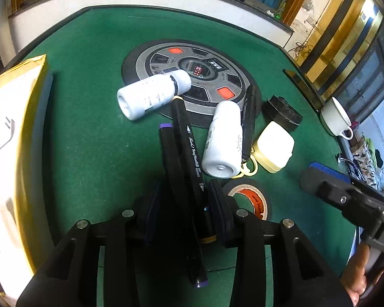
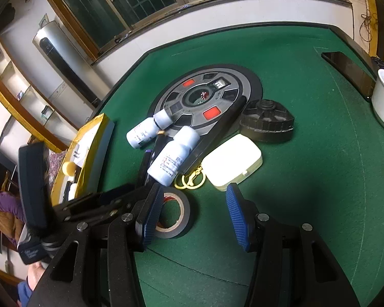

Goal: Organize rigid objects
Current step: 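Grasp a purple-capped black marker with the left tool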

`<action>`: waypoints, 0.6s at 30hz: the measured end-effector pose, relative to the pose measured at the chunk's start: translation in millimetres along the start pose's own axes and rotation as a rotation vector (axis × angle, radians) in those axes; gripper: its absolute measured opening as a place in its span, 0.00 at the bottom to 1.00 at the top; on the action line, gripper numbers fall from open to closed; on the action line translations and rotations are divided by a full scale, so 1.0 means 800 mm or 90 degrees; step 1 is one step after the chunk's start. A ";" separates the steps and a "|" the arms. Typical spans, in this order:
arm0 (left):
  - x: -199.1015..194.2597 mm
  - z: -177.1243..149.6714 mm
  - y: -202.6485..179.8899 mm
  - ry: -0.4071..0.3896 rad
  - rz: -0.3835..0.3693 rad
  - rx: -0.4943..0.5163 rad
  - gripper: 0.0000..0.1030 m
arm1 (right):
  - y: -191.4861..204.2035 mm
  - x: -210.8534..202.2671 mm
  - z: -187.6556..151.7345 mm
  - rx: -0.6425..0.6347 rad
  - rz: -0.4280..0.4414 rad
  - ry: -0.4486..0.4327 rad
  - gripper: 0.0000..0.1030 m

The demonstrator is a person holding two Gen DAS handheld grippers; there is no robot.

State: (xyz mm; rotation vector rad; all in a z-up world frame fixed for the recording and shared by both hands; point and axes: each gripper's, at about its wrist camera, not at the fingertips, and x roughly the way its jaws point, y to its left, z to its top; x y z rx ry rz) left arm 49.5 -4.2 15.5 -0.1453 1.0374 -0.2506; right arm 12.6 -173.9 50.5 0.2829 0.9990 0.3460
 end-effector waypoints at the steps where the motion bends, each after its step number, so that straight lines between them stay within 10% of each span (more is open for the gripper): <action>1: -0.002 -0.004 0.001 -0.004 0.000 0.003 0.34 | 0.000 0.000 0.000 0.000 -0.001 -0.001 0.45; 18: -0.022 -0.018 0.025 0.009 -0.036 -0.064 0.29 | 0.002 0.009 -0.003 -0.008 -0.005 0.014 0.45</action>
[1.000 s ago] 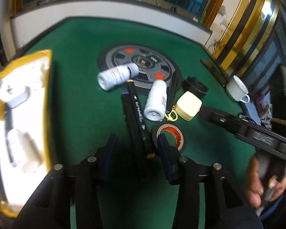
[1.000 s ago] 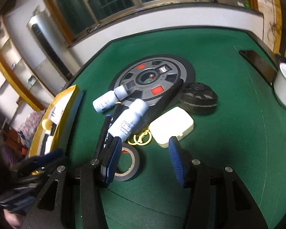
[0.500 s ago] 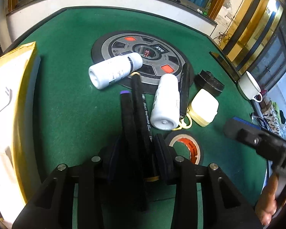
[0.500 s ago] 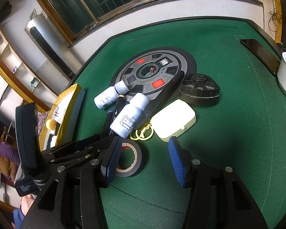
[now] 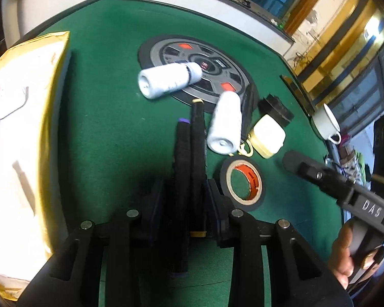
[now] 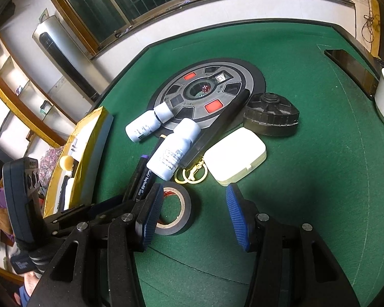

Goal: Organize rigid objects
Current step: 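Grasp a purple-capped black marker with the left tool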

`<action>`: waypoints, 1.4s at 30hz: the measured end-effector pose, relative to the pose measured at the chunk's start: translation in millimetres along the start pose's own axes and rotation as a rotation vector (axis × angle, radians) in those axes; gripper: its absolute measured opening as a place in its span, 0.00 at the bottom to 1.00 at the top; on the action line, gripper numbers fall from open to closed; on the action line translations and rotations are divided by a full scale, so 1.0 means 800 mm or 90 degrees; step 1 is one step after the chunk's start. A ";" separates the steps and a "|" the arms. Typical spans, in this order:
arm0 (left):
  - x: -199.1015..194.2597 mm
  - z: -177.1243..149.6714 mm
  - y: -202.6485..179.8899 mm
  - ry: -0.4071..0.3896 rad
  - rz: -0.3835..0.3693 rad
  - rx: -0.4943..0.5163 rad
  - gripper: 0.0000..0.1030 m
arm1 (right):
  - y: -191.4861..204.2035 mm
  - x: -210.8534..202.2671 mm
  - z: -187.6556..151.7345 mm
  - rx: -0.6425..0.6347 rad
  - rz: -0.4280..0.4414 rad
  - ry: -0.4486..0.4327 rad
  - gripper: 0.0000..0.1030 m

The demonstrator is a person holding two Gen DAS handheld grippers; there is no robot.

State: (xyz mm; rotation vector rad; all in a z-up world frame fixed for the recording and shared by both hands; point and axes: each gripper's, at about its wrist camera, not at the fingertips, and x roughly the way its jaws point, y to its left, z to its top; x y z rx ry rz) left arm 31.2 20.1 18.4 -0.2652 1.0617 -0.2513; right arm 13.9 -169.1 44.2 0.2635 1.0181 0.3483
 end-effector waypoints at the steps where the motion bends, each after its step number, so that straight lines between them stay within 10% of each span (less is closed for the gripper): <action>1: 0.001 0.001 -0.001 0.001 0.002 0.003 0.29 | 0.000 0.000 0.000 0.000 0.000 0.001 0.45; 19: -0.002 -0.005 -0.012 0.000 -0.006 0.031 0.29 | 0.000 0.005 -0.002 -0.002 -0.003 0.009 0.45; 35: 0.013 -0.016 -0.032 -0.035 0.144 0.123 0.15 | 0.014 0.012 -0.009 -0.039 -0.001 0.027 0.45; 42: -0.002 -0.037 -0.026 -0.034 0.134 0.114 0.12 | 0.045 0.020 -0.023 -0.141 -0.058 0.028 0.50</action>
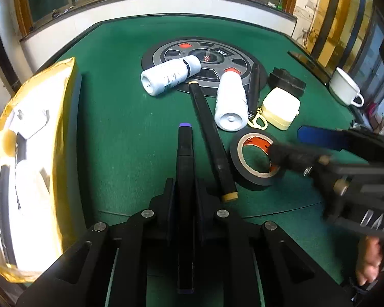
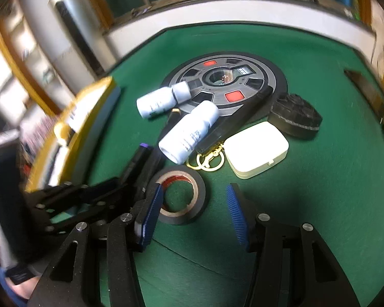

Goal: Organize rigid objects
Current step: 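Grasp a purple-capped black marker with the left tool, then grasp the black electrical tape roll with right tool while left holds the marker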

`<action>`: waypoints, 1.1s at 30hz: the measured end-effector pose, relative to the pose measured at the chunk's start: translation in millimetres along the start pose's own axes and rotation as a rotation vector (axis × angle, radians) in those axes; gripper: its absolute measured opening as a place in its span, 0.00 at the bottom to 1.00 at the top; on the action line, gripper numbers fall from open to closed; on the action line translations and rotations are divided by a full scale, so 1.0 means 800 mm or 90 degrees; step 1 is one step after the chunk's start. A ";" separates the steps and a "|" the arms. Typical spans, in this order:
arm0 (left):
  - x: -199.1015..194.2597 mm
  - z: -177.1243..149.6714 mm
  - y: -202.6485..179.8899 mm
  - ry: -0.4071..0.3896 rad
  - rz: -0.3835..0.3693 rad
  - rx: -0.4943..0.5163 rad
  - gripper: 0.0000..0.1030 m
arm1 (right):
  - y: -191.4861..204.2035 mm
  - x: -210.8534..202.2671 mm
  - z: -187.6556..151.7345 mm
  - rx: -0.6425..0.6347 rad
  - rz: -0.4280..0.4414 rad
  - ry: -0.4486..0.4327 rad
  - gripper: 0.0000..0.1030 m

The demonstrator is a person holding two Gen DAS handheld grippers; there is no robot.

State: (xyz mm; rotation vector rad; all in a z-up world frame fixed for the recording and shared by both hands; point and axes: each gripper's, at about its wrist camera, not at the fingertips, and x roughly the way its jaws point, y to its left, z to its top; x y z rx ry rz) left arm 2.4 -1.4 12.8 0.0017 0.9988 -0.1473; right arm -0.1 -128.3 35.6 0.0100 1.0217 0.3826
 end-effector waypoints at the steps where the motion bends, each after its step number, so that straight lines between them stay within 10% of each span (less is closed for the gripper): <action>1: 0.001 0.000 0.002 -0.002 -0.005 -0.007 0.13 | 0.005 0.002 -0.001 -0.015 -0.003 0.003 0.54; 33: 0.000 -0.004 0.003 -0.026 -0.012 0.003 0.12 | 0.024 0.019 -0.008 -0.094 -0.016 0.027 0.62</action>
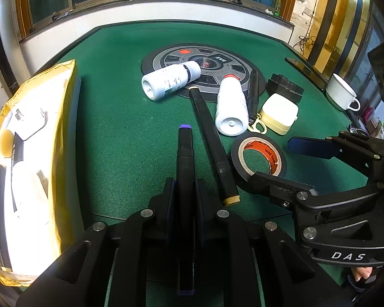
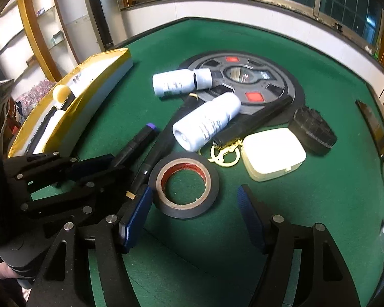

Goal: Organize rigid objects
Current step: 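Grasp the black electrical tape roll with right tool while left holds the marker, then carry the marker and the tape roll to the tray with both tools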

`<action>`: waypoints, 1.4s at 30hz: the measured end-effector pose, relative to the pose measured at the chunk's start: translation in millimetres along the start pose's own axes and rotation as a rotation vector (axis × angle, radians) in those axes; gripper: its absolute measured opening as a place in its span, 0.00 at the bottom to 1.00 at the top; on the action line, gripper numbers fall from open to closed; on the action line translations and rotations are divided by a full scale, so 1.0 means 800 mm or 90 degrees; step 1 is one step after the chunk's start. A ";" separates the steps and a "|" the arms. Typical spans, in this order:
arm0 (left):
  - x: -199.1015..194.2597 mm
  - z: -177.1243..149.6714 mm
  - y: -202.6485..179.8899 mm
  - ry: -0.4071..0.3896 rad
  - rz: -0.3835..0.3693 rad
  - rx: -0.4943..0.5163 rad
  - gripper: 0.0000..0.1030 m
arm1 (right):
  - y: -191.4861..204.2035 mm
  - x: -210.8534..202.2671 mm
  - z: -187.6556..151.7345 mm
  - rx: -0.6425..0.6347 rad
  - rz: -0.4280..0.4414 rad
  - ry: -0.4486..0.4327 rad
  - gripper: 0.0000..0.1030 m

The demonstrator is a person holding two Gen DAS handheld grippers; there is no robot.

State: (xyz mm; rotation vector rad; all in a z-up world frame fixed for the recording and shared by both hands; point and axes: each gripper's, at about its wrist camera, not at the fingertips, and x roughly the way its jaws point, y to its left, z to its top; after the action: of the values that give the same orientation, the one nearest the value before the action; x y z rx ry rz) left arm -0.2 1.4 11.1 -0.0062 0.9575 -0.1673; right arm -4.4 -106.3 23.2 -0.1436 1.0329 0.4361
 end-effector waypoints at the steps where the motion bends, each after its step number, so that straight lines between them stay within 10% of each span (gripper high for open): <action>1: 0.000 0.000 0.000 0.000 -0.001 -0.001 0.12 | -0.001 0.000 0.000 0.001 0.002 -0.002 0.62; 42: -0.055 0.007 0.014 -0.063 -0.015 -0.023 0.12 | -0.005 -0.028 0.006 0.009 0.062 -0.052 0.53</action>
State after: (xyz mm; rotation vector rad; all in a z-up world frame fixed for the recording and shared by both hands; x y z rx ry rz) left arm -19.1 18.8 49.4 -0.0591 0.8620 -0.1702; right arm -9.1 -114.8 44.6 -0.0629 0.9646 0.5183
